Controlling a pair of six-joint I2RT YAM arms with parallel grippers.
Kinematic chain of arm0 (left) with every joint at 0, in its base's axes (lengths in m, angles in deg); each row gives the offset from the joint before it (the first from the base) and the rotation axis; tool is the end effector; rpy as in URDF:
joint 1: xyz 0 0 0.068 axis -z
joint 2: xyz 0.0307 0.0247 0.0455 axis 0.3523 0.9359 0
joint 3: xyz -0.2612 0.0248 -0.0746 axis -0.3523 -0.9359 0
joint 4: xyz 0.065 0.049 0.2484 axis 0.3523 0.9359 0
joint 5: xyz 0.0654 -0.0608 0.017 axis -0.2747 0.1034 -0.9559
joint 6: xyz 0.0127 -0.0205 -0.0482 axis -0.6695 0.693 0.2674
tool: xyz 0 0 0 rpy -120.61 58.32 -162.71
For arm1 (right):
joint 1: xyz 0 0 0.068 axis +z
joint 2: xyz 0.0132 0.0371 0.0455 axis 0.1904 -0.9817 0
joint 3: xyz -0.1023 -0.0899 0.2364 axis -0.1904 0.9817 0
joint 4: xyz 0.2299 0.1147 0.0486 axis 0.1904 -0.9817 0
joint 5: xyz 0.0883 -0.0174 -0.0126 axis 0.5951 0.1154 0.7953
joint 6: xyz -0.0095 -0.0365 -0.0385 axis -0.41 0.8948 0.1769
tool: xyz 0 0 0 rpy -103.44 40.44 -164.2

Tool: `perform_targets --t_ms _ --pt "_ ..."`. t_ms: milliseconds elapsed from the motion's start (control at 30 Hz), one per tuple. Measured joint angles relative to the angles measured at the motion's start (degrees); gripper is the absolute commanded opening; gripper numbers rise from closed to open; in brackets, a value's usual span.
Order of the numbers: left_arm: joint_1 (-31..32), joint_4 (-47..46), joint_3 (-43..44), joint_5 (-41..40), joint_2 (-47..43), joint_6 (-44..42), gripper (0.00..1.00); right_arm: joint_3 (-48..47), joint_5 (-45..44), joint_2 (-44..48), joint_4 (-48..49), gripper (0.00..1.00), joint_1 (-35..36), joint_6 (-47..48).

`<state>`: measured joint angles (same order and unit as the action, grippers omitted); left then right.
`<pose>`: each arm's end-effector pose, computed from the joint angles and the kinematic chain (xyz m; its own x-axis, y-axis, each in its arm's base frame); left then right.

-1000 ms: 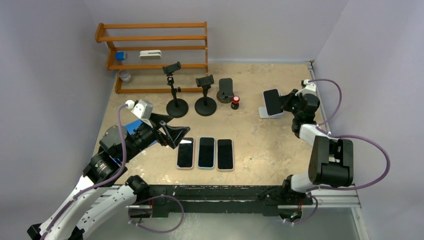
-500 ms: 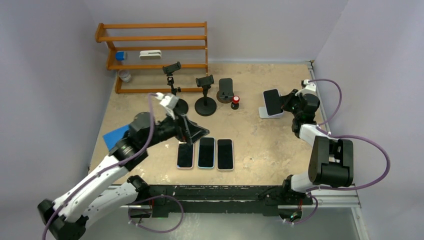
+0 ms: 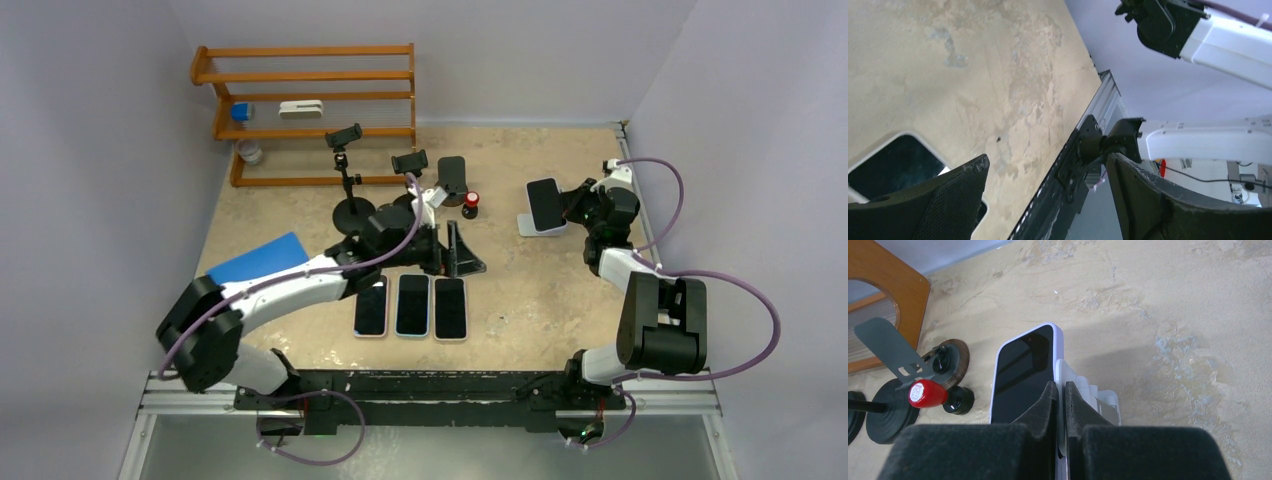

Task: Remove the phone from the phone stand

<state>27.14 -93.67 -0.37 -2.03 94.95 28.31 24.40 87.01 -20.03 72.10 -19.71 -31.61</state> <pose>0.1998 -0.2402 0.2715 -0.8415 -0.1125 -0.5284 0.4443 0.4122 -0.7954 0.3060 -0.0382 0.2191 -0.1852 0.3470 -0.9194 -0.0295 0.9332 0.3581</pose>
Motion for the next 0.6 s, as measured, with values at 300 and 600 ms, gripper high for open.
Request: perform_targets --t_ms 300,600 --pt "1.4 -12.8 5.8 -3.3 16.8 4.2 0.85 0.0 0.0 0.0 0.0 0.0 0.0 -0.1" --pt "2.0 -19.5 12.6 -7.9 27.1 7.3 0.84 0.0 0.0 0.0 0.0 0.0 0.0 -0.1"
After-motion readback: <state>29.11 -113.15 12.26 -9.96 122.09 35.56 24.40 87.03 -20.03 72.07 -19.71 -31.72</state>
